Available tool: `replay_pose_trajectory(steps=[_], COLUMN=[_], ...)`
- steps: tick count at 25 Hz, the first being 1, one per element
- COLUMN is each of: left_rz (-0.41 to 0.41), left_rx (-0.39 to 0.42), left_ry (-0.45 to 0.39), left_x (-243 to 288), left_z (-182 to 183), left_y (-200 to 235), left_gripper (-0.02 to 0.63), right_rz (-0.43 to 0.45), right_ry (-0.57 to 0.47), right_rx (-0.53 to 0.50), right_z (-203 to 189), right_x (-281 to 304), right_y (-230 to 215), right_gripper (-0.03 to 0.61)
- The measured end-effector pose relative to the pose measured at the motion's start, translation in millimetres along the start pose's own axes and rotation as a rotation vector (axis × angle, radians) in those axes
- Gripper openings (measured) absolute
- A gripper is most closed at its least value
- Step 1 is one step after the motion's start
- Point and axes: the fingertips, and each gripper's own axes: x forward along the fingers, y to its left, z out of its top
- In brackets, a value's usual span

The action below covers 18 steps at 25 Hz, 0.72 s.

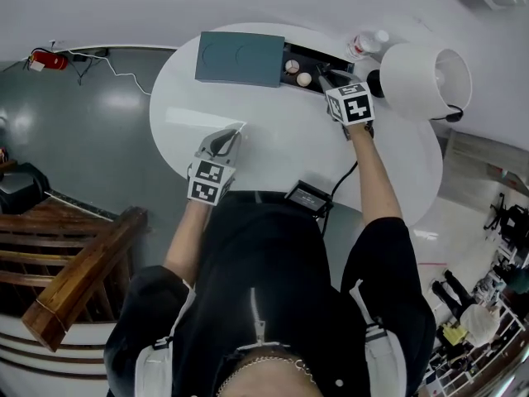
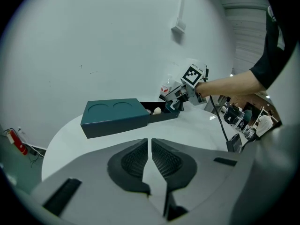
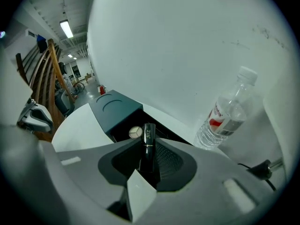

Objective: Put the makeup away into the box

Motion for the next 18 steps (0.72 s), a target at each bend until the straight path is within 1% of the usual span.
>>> replay_pose_trajectory(steps=[9,14,18], left_rz=[0.043,0.062,0.071], left_rx=[-0.041,-0.057,-0.066], left_ry=[0.014,0.023,0.027], left_x=[-7,-11,-11], left_z=[-9,-12,-13], left_y=[19,28,32], left_gripper=[0.015,0.015,0.015], right_rz=[0.009,0.027,0.027], right_ry=[0.186,0.251,0.280], right_rx=[-0.007,0.028,0.052], right_z=[-16,-27,-35], right_x=[45,64,75], right_y=[-17,-22,-27], right_gripper=[0.089,0.089,0.089])
